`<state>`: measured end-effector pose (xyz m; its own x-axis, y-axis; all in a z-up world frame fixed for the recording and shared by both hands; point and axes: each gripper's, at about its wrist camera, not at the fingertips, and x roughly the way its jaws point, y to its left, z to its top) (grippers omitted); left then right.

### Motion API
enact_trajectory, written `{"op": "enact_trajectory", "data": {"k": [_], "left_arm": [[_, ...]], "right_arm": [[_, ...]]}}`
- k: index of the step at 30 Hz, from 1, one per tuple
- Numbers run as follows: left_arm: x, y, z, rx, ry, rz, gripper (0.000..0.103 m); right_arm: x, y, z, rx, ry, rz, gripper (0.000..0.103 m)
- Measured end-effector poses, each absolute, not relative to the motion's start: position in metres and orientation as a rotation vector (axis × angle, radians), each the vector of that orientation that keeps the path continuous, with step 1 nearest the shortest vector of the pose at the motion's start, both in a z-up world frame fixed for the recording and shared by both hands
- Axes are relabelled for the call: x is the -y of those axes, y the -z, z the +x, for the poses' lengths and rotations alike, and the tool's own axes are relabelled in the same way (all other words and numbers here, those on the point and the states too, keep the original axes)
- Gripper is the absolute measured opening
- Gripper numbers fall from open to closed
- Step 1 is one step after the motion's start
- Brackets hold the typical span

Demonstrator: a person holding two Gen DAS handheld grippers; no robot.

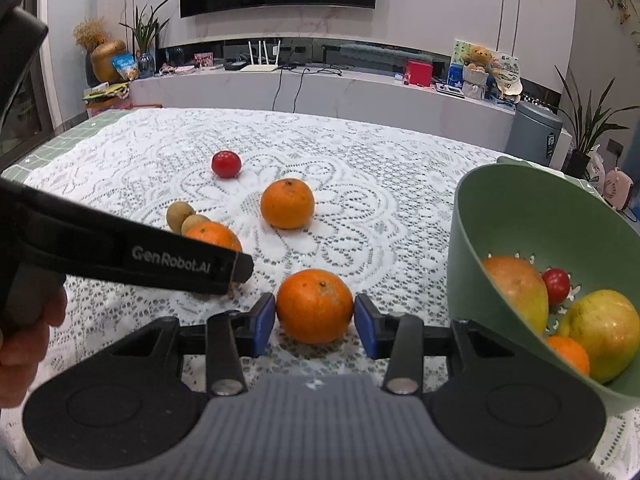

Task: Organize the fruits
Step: 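Grasp a large orange with the left gripper while the right gripper grasps another orange, then carry the orange with the left gripper while the right gripper carries its orange over the colander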

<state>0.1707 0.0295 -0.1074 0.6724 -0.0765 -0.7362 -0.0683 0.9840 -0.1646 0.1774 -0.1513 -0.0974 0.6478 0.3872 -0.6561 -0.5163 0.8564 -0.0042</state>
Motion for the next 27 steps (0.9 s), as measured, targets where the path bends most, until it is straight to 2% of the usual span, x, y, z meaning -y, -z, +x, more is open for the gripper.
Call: {"op": "enact_trajectory", "data": {"k": [5,18,27], "left_arm": [[-0.029,0.108,0.172,-0.839,0.001,-0.191,0.053],[-0.029,0.105,0.174,-0.856,-0.017,-0.216,0.051],[-0.028,0.082,0.159,-0.805,-0.020,-0.212,0.051]], "right_arm": [[0.149,0.101,0.180,-0.692,-0.517,-0.195,0.042],[0.150,0.098,0.182,-0.690,-0.509,-0.162,0.042],[0.161,0.078,0.171,-0.649,-0.499,-0.149,0.041]]}}
